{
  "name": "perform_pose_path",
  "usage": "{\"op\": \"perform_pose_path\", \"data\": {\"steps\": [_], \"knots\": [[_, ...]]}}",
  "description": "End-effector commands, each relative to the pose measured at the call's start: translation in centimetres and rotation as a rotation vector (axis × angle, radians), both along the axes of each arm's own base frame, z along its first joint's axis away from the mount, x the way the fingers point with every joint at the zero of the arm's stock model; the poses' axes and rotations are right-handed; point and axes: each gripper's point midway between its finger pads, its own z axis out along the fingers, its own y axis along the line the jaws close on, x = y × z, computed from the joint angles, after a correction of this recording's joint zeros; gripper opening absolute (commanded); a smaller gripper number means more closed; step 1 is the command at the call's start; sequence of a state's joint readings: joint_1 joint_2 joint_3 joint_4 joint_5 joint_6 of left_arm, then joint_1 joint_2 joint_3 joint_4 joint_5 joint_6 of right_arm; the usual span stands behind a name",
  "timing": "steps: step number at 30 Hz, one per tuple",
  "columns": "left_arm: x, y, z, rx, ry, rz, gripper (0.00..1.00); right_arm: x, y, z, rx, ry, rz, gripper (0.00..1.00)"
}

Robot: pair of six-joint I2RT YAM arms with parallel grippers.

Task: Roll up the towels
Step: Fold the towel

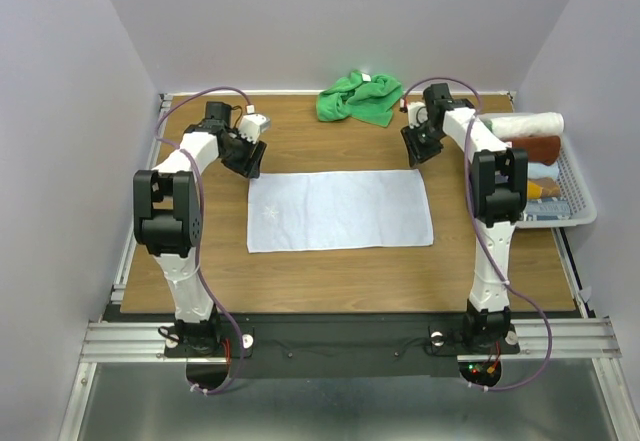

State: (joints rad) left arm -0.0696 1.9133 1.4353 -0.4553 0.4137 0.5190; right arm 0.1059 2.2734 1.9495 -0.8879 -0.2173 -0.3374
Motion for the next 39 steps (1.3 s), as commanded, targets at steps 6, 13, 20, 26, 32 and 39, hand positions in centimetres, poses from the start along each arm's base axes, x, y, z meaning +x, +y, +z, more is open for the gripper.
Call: {"op": "perform_pose_path", "data": {"steps": [6,13,20,26,32,39], "knots": [[1.7,0.1,1.0,-0.02,-0.03,0.005,0.6,0.0,0.1,-0.6,0.007,0.009,-0.003,0.41],[1.7,-0.1,0.8,-0.028,-0.023,0.007,0.59,-0.5,-0.4,-1.5,0.012,0.039,-0.023,0.34],[2.0,-0.2,0.9,-0.036,-0.021,0.005,0.61,-0.8,-0.8,-1.3,0.025,0.048,-0.033,0.3],[2.2,-0.4,0.9,-0.046,-0.009,0.006,0.6,-1.1,-0.3,-0.9,0.054,0.056,-0.026,0.19],[2.0,-0.7,0.9,-0.061,0.003,-0.006,0.57,-1.4,0.2,-0.4,0.088,0.062,-0.011,0.01],[2.1,-1.0,0.2,-0.072,0.027,-0.012,0.56,-1.6,0.3,0.0,0.094,0.06,0.001,0.01]]}}
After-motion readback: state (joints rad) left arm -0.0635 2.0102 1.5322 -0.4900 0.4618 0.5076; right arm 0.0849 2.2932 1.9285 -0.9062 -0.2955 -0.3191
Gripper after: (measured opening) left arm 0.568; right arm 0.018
